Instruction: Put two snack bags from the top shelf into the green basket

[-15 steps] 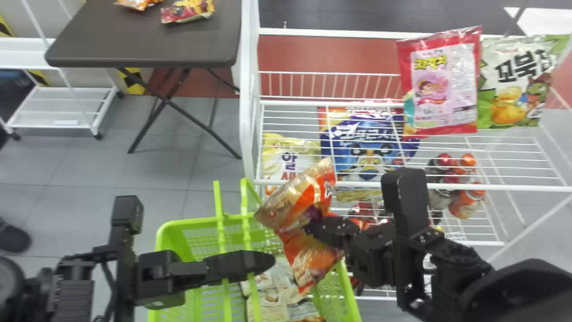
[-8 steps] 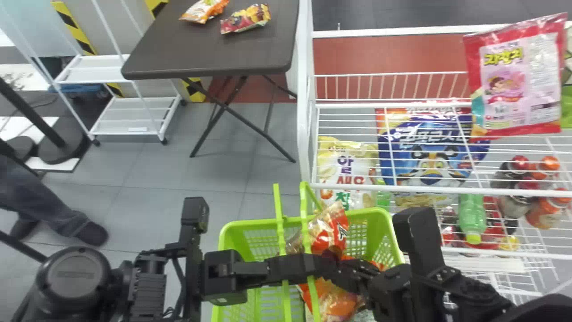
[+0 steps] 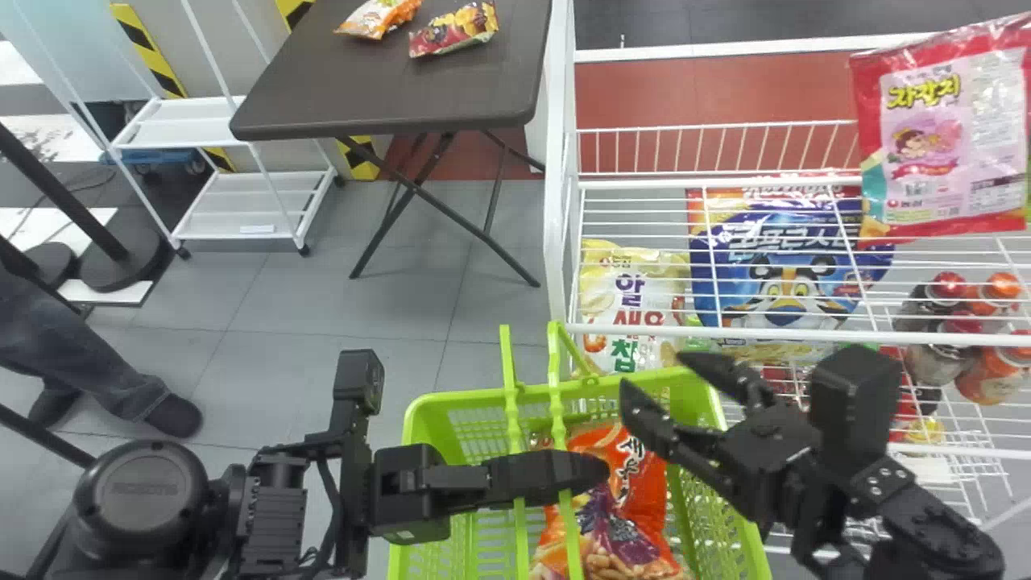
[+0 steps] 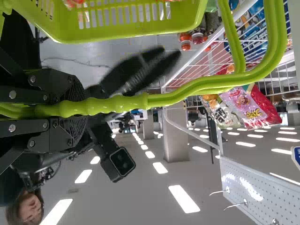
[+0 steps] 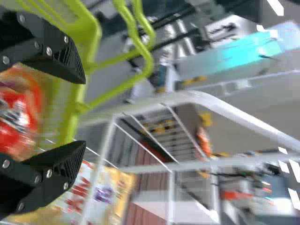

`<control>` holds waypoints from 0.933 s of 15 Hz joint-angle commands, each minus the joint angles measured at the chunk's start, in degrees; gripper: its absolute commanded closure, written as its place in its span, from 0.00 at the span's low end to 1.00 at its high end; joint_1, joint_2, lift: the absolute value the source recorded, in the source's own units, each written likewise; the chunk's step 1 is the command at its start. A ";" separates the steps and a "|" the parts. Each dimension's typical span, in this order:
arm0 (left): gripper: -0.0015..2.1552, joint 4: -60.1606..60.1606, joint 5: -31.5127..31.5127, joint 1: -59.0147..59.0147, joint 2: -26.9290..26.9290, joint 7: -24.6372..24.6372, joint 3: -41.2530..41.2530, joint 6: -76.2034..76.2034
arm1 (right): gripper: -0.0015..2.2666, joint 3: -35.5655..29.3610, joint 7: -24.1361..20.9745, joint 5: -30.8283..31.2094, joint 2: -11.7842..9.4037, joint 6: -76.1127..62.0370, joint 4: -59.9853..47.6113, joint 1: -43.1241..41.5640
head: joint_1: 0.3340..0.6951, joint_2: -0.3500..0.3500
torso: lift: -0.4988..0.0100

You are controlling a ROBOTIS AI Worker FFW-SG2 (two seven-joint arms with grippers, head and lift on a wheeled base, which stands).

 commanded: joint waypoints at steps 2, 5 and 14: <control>0.99 0.12 0.00 0.31 -0.01 -0.26 0.54 0.24 | 0.03 -5.86 -0.32 -0.78 2.29 -7.75 0.90 3.00 | 1.00 0.62 | 0.98; 0.99 0.21 -0.09 0.49 -0.10 -0.35 0.63 0.24 | 0.04 -9.99 -1.46 -0.69 3.61 -14.26 1.25 6.42 | 1.00 0.53 | 0.98; 0.99 0.65 -0.26 0.75 -0.71 -0.35 0.63 0.24 | 0.04 -16.14 -1.90 0.37 6.56 -30.96 5.38 12.93 | 1.00 0.29 | 0.98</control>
